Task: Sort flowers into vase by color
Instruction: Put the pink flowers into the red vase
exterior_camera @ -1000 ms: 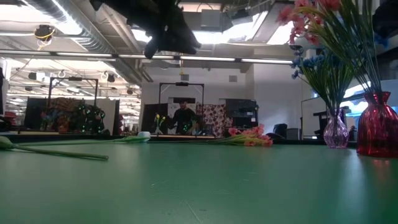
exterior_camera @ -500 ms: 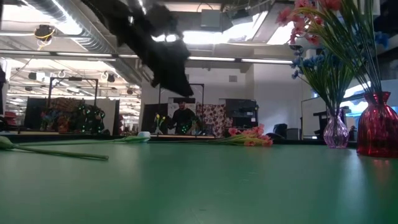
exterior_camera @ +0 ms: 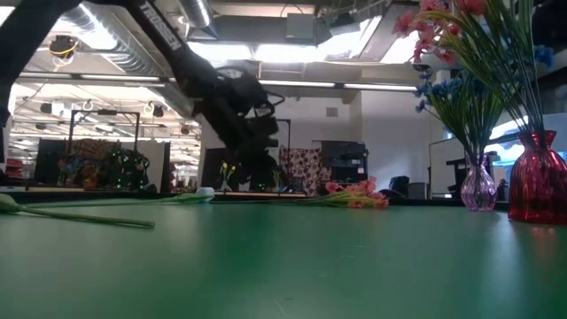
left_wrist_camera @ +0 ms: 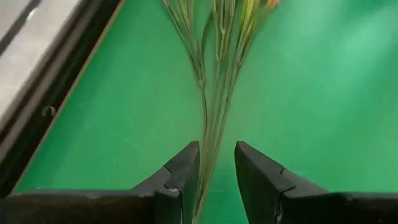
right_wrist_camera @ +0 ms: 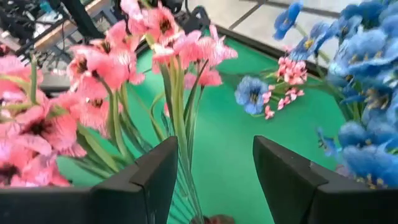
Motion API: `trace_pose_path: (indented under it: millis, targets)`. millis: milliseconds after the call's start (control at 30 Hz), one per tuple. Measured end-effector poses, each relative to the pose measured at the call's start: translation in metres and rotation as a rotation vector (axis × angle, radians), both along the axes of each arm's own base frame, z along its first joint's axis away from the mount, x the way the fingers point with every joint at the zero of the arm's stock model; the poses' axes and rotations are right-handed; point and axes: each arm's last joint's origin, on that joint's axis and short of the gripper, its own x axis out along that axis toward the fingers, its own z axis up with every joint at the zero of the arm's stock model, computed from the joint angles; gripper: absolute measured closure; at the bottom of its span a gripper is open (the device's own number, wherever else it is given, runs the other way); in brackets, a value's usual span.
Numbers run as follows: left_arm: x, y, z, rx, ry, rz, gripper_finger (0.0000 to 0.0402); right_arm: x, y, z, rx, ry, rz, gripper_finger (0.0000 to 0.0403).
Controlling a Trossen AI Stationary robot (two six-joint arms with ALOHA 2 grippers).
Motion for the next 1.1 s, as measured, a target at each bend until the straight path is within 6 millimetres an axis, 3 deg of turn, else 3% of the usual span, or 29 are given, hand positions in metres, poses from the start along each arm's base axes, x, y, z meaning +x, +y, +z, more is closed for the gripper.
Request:
trace_pose_path:
  millis: [200,367,500,667,833,1000,1100]
  targets:
    - [-0.009,0.011,-0.025,-0.053,0.074,-0.040,0.0302,0.005,0.002,0.001,-0.059,0.014,-0.010,0.0194]
    - [-0.004,0.010,-0.036,-0.012,0.118,-0.019,0.0303,0.006,0.001,0.007,-0.151,-0.020,-0.026,0.0194]
    - [-0.001,0.004,-0.037,0.013,0.143,-0.010,0.0323,0.006,0.000,0.018,-0.203,-0.080,-0.006,0.0194]
    - [0.005,-0.008,-0.038,0.029,0.184,-0.014,0.0385,0.001,-0.003,0.036,-0.264,-0.153,0.039,0.0194]
    - [0.011,-0.021,-0.040,0.023,0.203,0.037,0.0396,-0.016,-0.014,0.064,-0.354,-0.251,0.026,0.0194]
    - [0.014,-0.037,-0.024,-0.018,0.169,0.162,0.0399,-0.027,-0.021,0.086,-0.416,-0.350,-0.024,0.0194]
    - [0.012,-0.050,-0.001,-0.115,0.097,0.221,0.0400,-0.028,-0.022,0.092,-0.441,-0.387,-0.013,0.0194]
